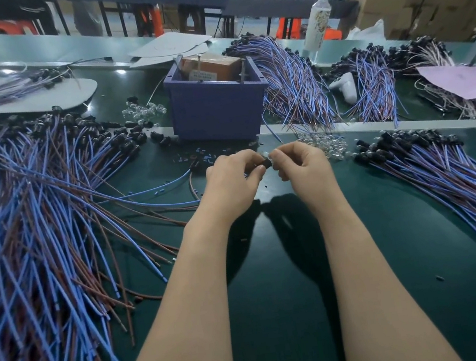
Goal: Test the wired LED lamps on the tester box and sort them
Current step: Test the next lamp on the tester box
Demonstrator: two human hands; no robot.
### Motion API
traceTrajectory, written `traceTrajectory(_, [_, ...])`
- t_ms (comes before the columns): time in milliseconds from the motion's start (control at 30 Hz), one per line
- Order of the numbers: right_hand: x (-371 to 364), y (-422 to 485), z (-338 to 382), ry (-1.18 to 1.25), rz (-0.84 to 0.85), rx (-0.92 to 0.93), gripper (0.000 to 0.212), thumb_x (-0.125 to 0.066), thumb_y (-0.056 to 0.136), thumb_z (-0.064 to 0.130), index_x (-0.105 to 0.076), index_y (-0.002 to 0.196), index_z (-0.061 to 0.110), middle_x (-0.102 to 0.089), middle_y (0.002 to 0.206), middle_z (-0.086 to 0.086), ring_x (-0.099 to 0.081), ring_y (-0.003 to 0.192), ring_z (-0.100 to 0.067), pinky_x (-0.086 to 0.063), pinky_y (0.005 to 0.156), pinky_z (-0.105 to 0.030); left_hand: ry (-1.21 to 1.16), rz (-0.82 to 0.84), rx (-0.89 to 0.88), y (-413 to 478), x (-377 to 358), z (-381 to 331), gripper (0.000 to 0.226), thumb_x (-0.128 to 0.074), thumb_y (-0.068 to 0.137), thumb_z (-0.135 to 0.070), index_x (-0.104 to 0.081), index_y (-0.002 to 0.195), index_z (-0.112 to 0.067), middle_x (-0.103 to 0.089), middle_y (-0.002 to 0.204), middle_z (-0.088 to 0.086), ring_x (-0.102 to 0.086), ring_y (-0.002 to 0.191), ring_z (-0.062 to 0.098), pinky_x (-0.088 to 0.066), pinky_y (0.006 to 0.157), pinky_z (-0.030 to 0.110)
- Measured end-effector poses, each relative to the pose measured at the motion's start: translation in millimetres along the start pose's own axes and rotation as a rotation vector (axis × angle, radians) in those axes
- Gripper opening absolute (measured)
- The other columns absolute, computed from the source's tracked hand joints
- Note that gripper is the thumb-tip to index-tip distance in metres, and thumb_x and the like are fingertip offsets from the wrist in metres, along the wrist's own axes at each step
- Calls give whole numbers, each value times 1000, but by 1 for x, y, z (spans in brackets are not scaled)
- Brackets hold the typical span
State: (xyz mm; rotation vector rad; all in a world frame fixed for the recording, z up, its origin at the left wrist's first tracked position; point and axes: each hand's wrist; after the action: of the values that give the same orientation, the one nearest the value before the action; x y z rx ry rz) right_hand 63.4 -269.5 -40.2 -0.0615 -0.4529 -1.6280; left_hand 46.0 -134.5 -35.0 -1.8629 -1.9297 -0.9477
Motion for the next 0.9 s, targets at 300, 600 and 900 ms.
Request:
traceTrajectory(300, [13,4,-11,-87,-355,-98,5,-59,89,15,-57,86,17,-64,82,-3,-56,73,-15,-47,73,-28,155,-89,85,1,-3,3,19,-54,94,-29,-63,110,-27,-68,105,-7,-54,110,21,-33,97,34])
traceTrajectory(600, [9,1,-19,-558,-293,-165,20,-50,87,11,-66,100,14,-66,107,-9,-51,108,-31,-41,95,-40,-69,-325,66,2,-2,2,23,-50,94,-12,-61,115,-11,-66,107,8,-60,96,25,-47,88,36])
traceTrajectory(900, [2,13,-20,-697,-211,-205,36,-41,97,23,-52,131,25,-44,141,-4,-35,128,-30,-27,105,-41,-98,-314,25,2,-2,3,17,-60,89,-11,-64,105,-15,-64,89,-3,-59,82,15,-49,81,26])
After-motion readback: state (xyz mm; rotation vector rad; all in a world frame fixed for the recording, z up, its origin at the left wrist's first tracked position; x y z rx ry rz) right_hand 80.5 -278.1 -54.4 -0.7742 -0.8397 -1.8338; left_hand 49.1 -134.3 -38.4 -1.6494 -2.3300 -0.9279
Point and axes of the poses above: each hand's wrist, its own y-axis towards the middle knuckle, its own x-axis out of the back of the hand, z = x × y
